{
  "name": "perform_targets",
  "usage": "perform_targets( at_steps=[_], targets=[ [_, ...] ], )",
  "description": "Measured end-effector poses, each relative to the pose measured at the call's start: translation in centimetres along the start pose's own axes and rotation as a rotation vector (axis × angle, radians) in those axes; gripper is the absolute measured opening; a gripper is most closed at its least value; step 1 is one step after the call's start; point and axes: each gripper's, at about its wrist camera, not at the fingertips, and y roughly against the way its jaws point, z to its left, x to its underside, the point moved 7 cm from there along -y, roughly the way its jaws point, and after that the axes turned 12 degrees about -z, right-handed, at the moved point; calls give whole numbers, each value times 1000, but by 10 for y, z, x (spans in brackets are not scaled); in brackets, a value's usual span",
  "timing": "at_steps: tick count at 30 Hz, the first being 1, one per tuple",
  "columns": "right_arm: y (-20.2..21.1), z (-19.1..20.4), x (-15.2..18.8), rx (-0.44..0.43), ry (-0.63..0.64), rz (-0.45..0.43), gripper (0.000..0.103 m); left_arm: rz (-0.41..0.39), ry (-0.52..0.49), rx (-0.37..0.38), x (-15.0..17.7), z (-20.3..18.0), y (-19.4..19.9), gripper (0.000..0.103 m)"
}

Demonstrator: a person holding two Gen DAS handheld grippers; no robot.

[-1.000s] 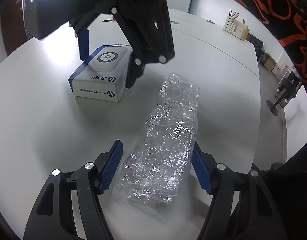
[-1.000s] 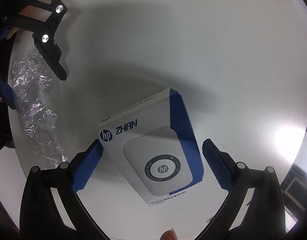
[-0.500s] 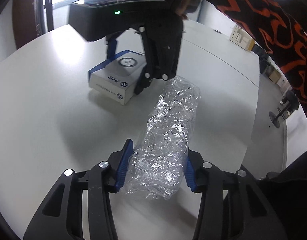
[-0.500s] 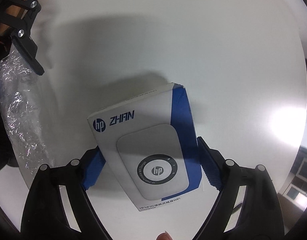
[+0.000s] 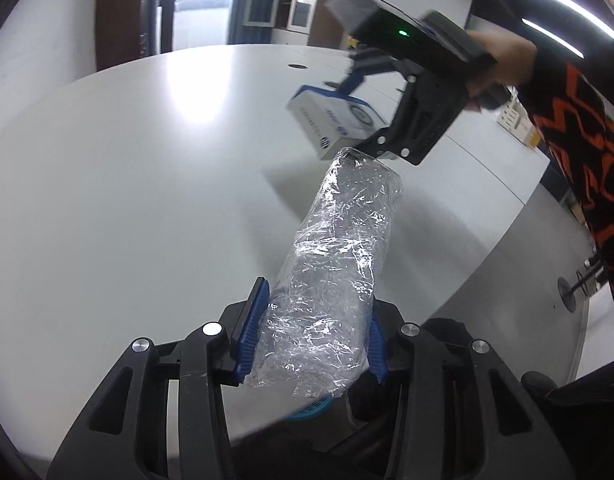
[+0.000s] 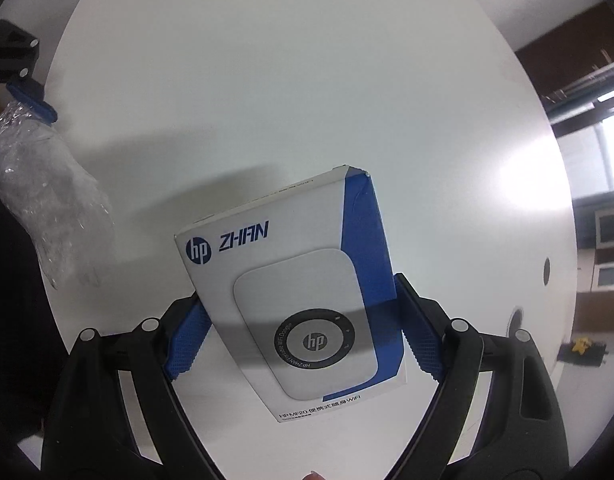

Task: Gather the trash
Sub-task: 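Carry the clear wrap and HP box down over the blue basket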

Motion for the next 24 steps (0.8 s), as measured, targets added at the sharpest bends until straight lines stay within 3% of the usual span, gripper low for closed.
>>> perform_targets(
  at_steps=[6,11,17,24],
  targets=[
    [18,5,31,107,-203,-81,80,-52,33,-106,13,8,28,43],
    [36,33,68,162,-327,-174,80,-85,60,-162,18,7,36,42],
    [51,78,75,182,-475,-273,80,-111,45,-234,26,-4,40,42],
    [87,124,84,195,-602,-422,80,-142,32,-255,39,-22,53,42]
  ],
)
